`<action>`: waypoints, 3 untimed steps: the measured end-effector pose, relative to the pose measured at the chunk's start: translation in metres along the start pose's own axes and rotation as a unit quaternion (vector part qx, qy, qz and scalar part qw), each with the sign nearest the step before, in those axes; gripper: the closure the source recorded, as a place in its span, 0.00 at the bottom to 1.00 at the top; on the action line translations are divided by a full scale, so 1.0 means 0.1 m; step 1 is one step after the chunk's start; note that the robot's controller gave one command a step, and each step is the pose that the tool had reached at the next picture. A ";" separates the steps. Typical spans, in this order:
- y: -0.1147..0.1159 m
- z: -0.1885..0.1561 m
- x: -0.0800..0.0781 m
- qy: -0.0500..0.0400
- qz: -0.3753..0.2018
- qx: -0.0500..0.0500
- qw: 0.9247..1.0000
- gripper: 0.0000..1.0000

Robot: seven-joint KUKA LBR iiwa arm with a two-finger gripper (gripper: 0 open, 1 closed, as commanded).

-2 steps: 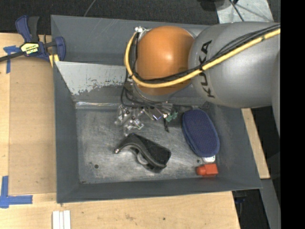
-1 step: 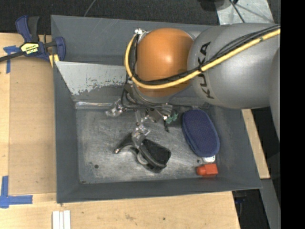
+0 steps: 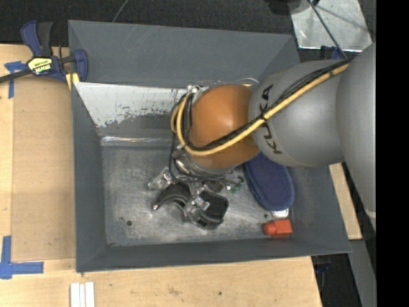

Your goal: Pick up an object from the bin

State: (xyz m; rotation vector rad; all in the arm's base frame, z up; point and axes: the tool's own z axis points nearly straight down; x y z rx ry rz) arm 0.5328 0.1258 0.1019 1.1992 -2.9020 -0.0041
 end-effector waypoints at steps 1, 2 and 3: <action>-0.27 0.09 -0.09 -0.001 -0.005 -0.001 1.000 0.00; -0.29 0.08 -0.06 0.006 -0.002 -0.004 1.000 1.00; -0.24 -1.01 -0.05 -0.003 -0.023 0.003 1.000 1.00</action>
Offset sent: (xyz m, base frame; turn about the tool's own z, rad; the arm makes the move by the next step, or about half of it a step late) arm 0.0436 -0.0340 -0.0319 -0.0089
